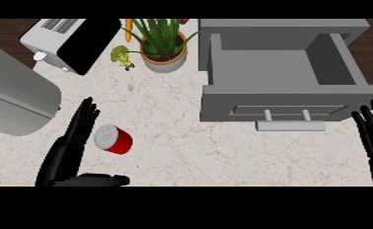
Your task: Pick up the can, place it into the drawer and close the drawer
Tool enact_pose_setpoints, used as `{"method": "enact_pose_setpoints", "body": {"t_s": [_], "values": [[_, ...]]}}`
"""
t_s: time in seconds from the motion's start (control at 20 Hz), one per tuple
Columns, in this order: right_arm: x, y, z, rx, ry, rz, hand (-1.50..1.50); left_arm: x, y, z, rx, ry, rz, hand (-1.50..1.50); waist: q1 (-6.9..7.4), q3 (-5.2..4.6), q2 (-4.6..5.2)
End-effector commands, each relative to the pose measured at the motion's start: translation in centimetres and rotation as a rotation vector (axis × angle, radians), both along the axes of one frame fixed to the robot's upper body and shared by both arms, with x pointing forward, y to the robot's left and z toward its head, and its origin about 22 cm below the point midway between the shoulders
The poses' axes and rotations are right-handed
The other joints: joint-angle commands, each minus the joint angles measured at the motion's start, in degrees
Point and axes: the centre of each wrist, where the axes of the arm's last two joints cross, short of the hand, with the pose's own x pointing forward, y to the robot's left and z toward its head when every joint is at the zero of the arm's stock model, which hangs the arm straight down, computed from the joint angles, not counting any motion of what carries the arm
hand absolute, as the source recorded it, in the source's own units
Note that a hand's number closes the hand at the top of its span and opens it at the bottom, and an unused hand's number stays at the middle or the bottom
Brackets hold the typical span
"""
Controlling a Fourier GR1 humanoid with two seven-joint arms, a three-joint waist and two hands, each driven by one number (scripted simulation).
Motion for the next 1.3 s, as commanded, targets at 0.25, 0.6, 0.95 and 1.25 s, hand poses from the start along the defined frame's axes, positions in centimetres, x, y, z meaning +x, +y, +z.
{"method": "enact_pose_setpoints", "body": {"t_s": [0.25,0.6,0.95,1.25], "values": [[0.8,1.0,-2.1,-0.006,0.011,0.004,-1.50,0.0,3.4,-3.4,0.012,0.024,0.017,-1.50,0.04,-0.01,0.01],[0.7,0.2,-0.1,0.004,-0.007,-0.009,-1.50,0.8,4.0,-6.3,0.020,0.030,0.020,-1.50,-0.07,-0.01,0.02],[1.1,0.6,-0.8,0.003,-0.019,-0.007,-1.50,-1.1,5.2,-6.7,0.007,0.066,0.007,-1.50,0.05,0.00,-0.01],[0.1,1.8,1.5,0.007,0.004,0.004,-1.50,-1.1,4.0,-8.6,0.005,0.077,0.050,-1.50,0.04,0.00,-0.03]]}}
